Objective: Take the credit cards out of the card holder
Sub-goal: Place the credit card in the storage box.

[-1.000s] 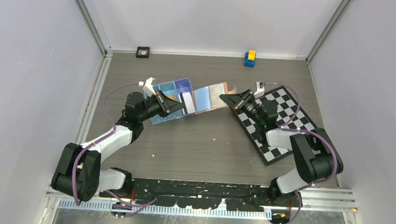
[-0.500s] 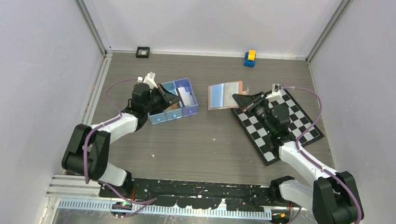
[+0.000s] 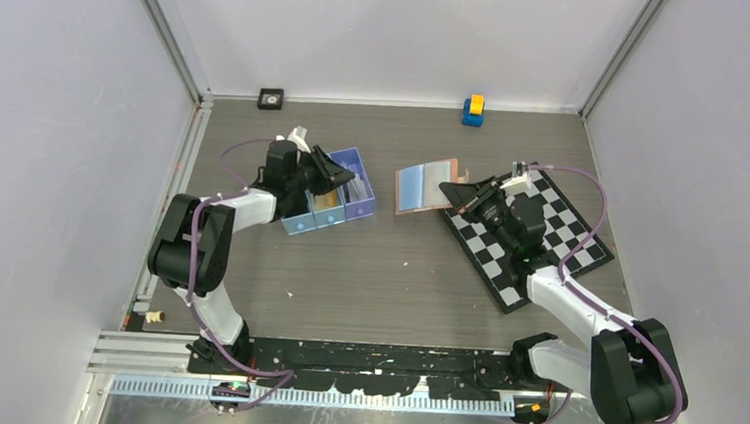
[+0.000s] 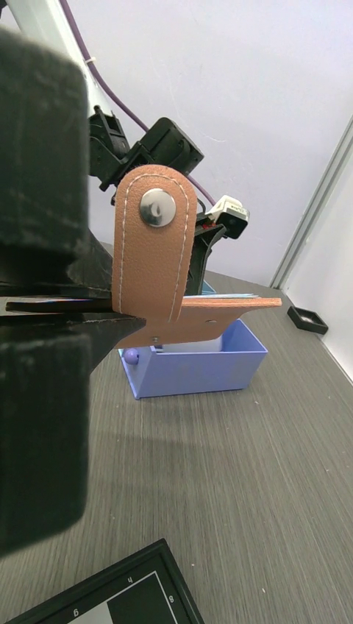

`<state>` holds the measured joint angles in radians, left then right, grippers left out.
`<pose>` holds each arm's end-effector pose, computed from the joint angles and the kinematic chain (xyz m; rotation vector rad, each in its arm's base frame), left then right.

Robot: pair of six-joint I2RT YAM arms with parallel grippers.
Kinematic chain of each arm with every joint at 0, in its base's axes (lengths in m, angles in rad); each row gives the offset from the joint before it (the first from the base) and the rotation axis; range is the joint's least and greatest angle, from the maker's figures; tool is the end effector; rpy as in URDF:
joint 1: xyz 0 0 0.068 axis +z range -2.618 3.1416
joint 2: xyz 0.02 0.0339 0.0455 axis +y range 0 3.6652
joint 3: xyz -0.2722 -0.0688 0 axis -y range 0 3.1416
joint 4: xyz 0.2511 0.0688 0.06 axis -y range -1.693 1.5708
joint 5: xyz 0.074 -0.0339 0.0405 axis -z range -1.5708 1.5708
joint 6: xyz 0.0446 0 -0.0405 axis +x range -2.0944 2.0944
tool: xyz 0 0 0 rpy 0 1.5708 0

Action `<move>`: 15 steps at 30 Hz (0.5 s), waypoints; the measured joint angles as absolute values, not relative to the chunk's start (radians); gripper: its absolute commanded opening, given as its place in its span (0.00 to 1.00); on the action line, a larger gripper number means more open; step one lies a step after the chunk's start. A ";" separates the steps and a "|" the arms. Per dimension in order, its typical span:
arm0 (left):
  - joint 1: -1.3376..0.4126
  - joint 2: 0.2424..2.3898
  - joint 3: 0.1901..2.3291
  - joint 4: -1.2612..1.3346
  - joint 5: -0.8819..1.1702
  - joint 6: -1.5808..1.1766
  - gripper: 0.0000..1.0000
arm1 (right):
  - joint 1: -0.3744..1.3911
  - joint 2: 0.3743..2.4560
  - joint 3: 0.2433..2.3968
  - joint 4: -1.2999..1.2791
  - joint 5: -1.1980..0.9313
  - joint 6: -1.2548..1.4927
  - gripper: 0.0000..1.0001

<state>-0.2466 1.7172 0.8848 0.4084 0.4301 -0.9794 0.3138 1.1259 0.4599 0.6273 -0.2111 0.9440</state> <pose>0.3615 -0.1102 0.1904 -0.4863 2.1122 -1.1808 0.2396 0.0876 0.2467 0.3671 1.6931 1.1230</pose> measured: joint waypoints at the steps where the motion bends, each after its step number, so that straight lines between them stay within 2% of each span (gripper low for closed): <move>1: -0.246 1.721 0.890 0.406 0.438 -0.984 0.42 | 0.314 1.126 0.460 0.628 -0.212 0.944 0.00; 4: -0.246 1.721 0.896 0.398 0.463 -0.992 0.51 | 0.314 1.135 0.460 0.633 -0.215 0.944 0.01; 6: -0.247 1.700 0.894 0.375 0.473 -0.991 0.65 | 0.314 1.152 0.460 0.643 -0.224 0.945 0.00; 10: -0.260 1.563 0.850 0.329 0.463 -0.965 0.85 | 0.314 1.204 0.460 0.682 -0.266 0.958 0.01; 15: -0.360 1.329 0.782 0.341 0.437 -0.912 0.88 | 0.314 1.258 0.460 0.755 -0.326 1.011 0.01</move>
<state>-0.3599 1.3289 0.7822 0.3408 0.4366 -0.9119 0.3138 1.2583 0.4603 0.7547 -0.3260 1.0107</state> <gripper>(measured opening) 0.867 0.091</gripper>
